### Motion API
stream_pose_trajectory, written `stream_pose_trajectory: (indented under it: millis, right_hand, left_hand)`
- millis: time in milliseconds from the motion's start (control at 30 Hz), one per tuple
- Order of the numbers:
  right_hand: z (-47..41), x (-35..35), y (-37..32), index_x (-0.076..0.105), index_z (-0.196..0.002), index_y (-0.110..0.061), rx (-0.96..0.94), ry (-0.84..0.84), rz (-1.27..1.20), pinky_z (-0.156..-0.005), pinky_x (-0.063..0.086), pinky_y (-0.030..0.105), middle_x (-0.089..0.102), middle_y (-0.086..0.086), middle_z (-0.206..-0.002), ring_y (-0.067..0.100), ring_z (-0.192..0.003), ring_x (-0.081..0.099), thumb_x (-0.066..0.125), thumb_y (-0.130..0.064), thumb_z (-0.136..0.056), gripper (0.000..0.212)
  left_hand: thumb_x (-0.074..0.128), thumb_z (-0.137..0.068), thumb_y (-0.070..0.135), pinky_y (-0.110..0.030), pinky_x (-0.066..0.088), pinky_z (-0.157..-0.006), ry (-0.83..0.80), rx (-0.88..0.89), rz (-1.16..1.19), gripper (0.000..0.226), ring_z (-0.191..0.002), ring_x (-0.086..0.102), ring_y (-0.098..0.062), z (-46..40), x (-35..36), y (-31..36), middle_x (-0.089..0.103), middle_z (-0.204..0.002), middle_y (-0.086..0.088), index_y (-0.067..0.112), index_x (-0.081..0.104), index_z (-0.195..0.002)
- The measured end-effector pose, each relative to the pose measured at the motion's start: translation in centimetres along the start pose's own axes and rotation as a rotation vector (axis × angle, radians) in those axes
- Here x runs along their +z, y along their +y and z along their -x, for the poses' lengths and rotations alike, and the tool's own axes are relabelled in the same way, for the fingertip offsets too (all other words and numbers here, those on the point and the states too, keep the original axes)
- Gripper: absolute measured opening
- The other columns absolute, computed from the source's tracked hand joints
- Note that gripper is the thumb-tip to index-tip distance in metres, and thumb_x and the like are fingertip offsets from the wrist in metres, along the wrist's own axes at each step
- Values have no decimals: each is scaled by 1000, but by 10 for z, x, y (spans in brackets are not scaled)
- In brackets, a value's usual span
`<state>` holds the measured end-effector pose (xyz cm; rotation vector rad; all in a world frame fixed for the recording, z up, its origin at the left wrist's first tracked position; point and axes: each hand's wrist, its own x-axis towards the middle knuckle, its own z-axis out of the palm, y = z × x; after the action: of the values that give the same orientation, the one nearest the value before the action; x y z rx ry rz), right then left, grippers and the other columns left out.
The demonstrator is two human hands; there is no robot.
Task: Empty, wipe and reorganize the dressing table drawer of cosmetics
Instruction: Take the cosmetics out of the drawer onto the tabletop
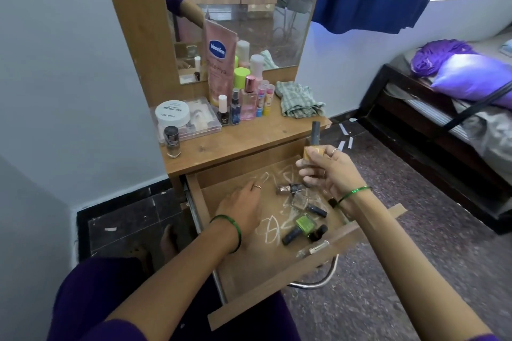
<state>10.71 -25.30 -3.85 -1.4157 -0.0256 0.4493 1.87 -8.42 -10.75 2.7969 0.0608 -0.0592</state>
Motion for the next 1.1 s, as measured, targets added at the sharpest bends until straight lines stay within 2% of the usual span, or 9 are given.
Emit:
stream_pose_trajectory:
  millis: [133,300,433,633,767,833,900,1033,1100]
  right_hand:
    - [5,-15,7,48,-94,-10,-73,68,82,-45,48,17,65,13,-79,12,-55,58,57,-16,-93,11]
    - [18,-29,16,50,-92,-15,-130,117,185,-56,48,21,67,10,-82,9,-62,60,58,-17,-92,9]
    - [25,-31,22,52,-97,-8,-153,123,194,-57,50,16,65,14,-85,6,-66,63,58,-16,-92,11]
    - [28,-33,30,54,-107,-2,-152,128,246,-61,52,18,68,14,-89,14,-77,64,57,-18,-92,21]
    - [27,-29,22,52,-105,-6,-171,95,211,-57,51,15,70,16,-87,9,-67,63,54,-18,-94,17]
    - [24,-23,13,49,-98,-11,-207,74,153,-53,49,15,69,15,-84,7,-61,60,54,-18,-94,10]
    - [22,-16,5,46,-97,-10,-246,65,96,-48,47,15,67,14,-83,8,-60,57,53,-16,-94,10]
    - [11,8,-2,50,-91,-16,-285,71,141,-53,47,19,67,13,-87,13,-67,57,54,-18,-94,5]
    - [7,23,-1,57,-89,-23,-320,67,269,-63,46,26,64,10,-86,17,-74,56,60,-23,-91,3]
  left_hand:
    - [46,-89,7,-39,30,-110,26,104,-96,39,-130,39,-26,-25,21,26,40,-142,-6,15,49,-128]
    - [38,-96,9,-36,23,-109,-3,468,-337,47,-139,21,-21,-41,38,57,28,-150,-1,16,35,-142]
    - [36,-97,7,-36,26,-107,-89,488,-416,41,-134,30,-23,-49,43,65,35,-145,-6,12,40,-138]
    - [41,-95,6,-39,34,-103,-74,440,-398,39,-123,36,-29,-43,34,59,39,-135,-13,4,40,-133]
    - [55,-89,5,-38,42,-94,149,388,55,30,-107,41,-22,-23,13,54,50,-120,-12,2,54,-119]
    - [50,-93,9,-28,41,-96,205,225,309,26,-109,44,-15,-7,-8,47,51,-119,-2,11,55,-119]
    - [47,-96,12,-20,44,-90,165,6,610,22,-105,50,-10,9,-30,35,54,-114,3,16,55,-116]
    - [44,-96,3,-30,53,-84,59,-356,1560,20,-95,60,-19,38,-68,19,60,-107,-6,12,55,-110]
    - [46,-95,4,-30,54,-80,79,-404,1753,18,-94,60,-22,47,-79,16,61,-110,-11,10,55,-109]
